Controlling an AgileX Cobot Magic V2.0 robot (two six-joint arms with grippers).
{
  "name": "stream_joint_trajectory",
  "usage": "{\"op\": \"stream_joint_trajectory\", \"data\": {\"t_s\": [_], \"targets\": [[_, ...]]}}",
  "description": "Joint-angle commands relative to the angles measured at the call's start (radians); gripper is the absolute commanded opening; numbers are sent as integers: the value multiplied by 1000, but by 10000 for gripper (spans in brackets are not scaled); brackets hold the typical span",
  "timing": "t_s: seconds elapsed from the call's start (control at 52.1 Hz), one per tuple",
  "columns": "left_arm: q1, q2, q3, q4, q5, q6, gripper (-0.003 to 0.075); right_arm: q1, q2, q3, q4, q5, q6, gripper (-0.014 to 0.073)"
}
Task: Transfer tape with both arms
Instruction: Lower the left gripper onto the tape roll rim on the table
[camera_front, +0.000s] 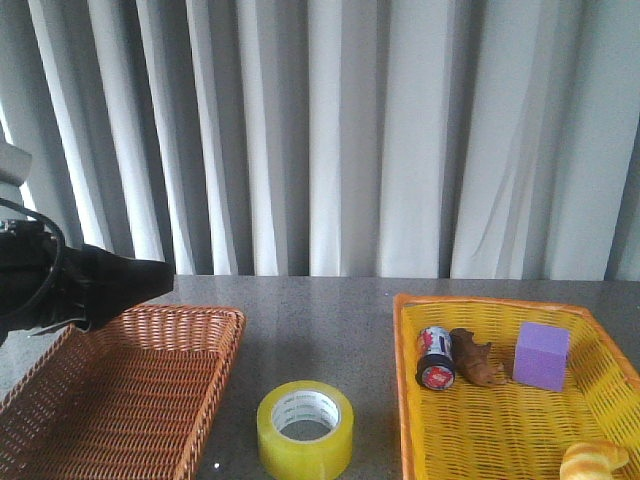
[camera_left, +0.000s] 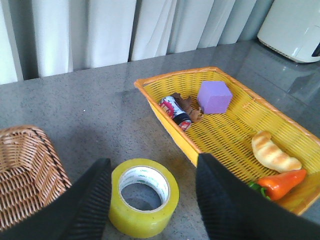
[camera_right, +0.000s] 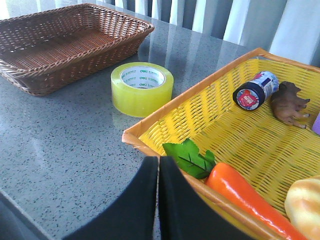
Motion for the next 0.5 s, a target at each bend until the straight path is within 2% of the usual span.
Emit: {"op": "stream_joint_trajectory", "data": {"t_s": [0.0,0.192,0.326,0.48], "targets": [[-41,9,-86,87,-15,-70,375,-5,2,-25,7,-66,-3,-5],[-163,129,-284,499,58,-351,375,-5,2,-25,7,-64,-3,-5],[-212,224,-389,756,140,-496,375,-5,2,-25,10,-59,-3,-5],[-226,320,-462,824,228,-541,375,-5,2,-25,10,-57,-2,-5]]}}
